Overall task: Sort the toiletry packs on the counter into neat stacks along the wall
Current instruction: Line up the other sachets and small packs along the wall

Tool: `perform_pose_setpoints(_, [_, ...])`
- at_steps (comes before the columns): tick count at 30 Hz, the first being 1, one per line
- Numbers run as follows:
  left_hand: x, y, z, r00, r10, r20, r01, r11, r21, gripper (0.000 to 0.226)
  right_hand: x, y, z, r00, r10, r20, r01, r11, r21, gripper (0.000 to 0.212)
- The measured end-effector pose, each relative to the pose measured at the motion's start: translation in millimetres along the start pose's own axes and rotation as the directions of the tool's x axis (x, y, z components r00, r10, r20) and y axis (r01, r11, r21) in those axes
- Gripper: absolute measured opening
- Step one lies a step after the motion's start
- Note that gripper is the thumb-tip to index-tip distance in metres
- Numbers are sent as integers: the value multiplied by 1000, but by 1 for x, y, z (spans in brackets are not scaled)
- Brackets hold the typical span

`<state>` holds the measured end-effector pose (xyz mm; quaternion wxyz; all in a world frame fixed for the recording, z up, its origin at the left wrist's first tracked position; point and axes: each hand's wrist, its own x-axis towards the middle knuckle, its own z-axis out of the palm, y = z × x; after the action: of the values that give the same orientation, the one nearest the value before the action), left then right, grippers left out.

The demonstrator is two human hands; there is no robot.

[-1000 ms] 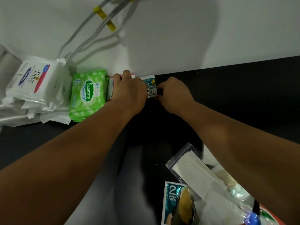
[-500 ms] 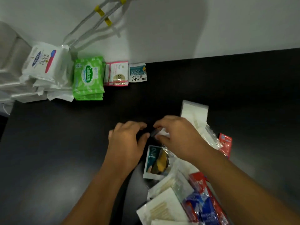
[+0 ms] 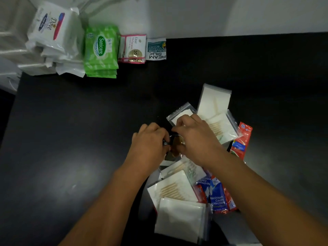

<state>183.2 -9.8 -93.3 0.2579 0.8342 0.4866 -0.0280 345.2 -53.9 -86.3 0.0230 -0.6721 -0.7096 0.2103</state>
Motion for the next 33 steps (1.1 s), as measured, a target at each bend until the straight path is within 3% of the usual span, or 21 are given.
perform_pose_setpoints(4, [2,2,4,998,-52,-30,51,998,-49,39,0,1,5,999,22,-38,-21,999,29,46])
perform_pose_setpoints(8, [5,-1,4,993,-93,-75,78,980,-185,24,2,4,7,998,46,-51,-43,997,69,52])
perform_pose_setpoints(12, [11,-15,-8,980,-90,-178,10,914,-404,24,5,10,5,992,107,-68,-92,978,189,60])
perform_pose_setpoints(15, [22,-22,-32,967,-62,-249,-64,880,-471,24,14,13,-4,987,130,-90,-91,933,349,50])
perform_pose_setpoints(19, [44,-20,-61,951,-4,-309,-165,839,-519,20,35,12,-27,984,155,-88,-57,743,667,22])
perform_pose_setpoints(23, [76,-15,-78,934,-21,-357,-187,822,-538,22,69,14,-37,961,245,-130,-24,542,840,11])
perform_pose_setpoints(26, [104,-21,-89,911,-92,-401,-156,825,-544,26,101,21,-48,945,310,-101,-41,421,906,15])
perform_pose_setpoints(29, [128,-26,-101,884,-95,-458,-123,897,-424,25,136,27,-69,927,349,-139,3,362,932,13])
perform_pose_setpoints(31, [145,-23,-111,859,-90,-503,-110,929,-354,21,160,32,-83,906,405,-122,18,251,968,7])
perform_pose_setpoints(33, [169,-22,-120,842,-82,-533,-79,959,-272,13,181,36,-92,897,433,-83,-15,218,976,8])
